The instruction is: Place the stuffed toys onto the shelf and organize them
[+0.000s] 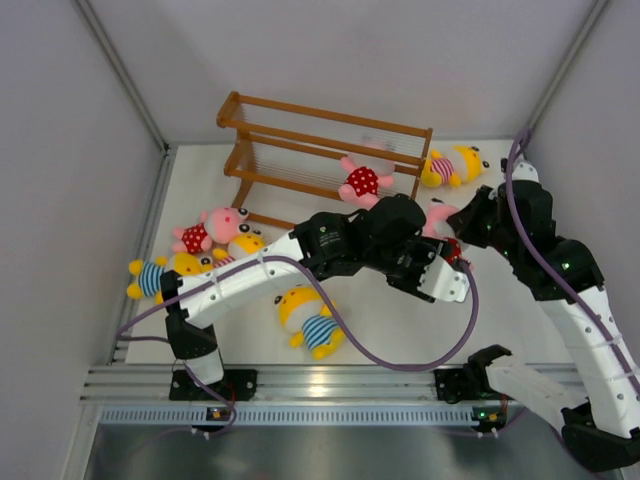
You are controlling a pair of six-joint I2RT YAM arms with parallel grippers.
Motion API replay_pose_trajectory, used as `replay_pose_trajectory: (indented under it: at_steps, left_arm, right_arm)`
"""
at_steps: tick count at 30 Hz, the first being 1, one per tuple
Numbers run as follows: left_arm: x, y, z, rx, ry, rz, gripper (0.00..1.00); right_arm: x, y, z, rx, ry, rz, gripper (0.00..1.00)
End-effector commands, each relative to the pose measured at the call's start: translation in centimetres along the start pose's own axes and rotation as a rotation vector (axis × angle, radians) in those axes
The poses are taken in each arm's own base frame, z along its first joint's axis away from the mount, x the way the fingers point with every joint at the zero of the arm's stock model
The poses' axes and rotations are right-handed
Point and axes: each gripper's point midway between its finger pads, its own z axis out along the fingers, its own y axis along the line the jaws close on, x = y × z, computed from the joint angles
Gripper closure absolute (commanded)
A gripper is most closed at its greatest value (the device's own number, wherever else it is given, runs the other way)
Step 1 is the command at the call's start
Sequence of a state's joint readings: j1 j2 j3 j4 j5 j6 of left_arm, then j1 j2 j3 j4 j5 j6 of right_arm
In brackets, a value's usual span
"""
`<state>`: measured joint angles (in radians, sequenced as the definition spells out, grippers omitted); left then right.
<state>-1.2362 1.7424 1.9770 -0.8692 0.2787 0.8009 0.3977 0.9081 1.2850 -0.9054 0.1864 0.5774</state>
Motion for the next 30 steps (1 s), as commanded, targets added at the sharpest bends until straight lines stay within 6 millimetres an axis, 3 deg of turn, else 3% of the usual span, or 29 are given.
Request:
replay_pose_trajectory:
  at_steps: [1,3,4,5,6,7,8,9,11,14,15,20,23,25,30]
  left_arm:
    - [-3.5,3.7,-0.8,-0.152,-0.086,0.033,0.5]
    - [-3.3,4.3,-1.0,-0.178,-0.072,0.025,0.9]
    - [-3.2,4.3,-1.2,-0.186,-0.067,0.012,1.0]
    - [-2.6,4.0,-1.1,-0.187,-0.049,-0.003,1.0]
    - [-2.8,3.9,-2.3,-0.198,-0.056,0.0,1.0]
    - [-2.6,3.5,-2.8,-0.199,-0.052,0.003,1.0]
    - [-0.9,2.3,-2.5,-0.171,-0.014,0.003,1.0]
    - [-1.3,2.0,-4.6,-0.192,-0.034,0.008,1.0]
    - [0.6,0.5,-7.1,-0.181,-0.043,-0.046,1.0]
    - [3.7,-0.3,-10.2,-0.217,-0.022,-0.1,1.0]
    - [5.9,-0.8,-12.1,-0.252,0.008,-0.097,1.0]
    - [9.5,-2.1,-18.8,-0.381,0.082,-0.038,1.0]
    - [13.2,-2.3,-20.4,-0.422,0.207,0.011,1.0]
    - [14.4,-1.9,-20.9,-0.451,0.244,0.056,1.0]
    - [16.5,2.4,-22.6,-0.533,0.289,0.166,1.0]
  right_arm:
    - [-2.1,2.2,-1.9,-0.105,-0.076,0.023,1.0]
    - [-1.9,2.3,-2.0,-0.117,-0.071,0.012,1.0]
    - [-1.7,2.7,-2.2,-0.142,-0.062,0.01,1.0]
    - [-1.7,3.0,-2.4,-0.169,-0.069,-0.001,0.99]
    - [-1.6,3.3,-2.6,-0.19,-0.067,-0.006,0.93]
    - [-1.5,3.6,-2.9,-0.214,-0.063,-0.015,0.8]
    - [-1.4,3.4,-3.2,-0.221,-0.07,-0.041,0.49]
    - [-1.3,3.3,-3.3,-0.22,-0.071,-0.061,0.41]
    - [-1.4,2.2,-3.9,-0.183,-0.092,-0.101,0.28]
    - [-1.7,0.8,-4.3,-0.134,-0.125,-0.145,0.24]
    - [-1.8,0.6,-4.4,-0.128,-0.136,-0.153,0.24]
    - [-1.9,0.0,-4.1,-0.114,-0.164,-0.205,0.24]
    - [-1.8,0.4,-3.7,-0.133,-0.176,-0.211,0.24]
    - [-2.0,0.6,-3.3,-0.145,-0.189,-0.207,0.24]
    - [-1.6,0.8,-2.4,-0.154,-0.187,-0.209,0.25]
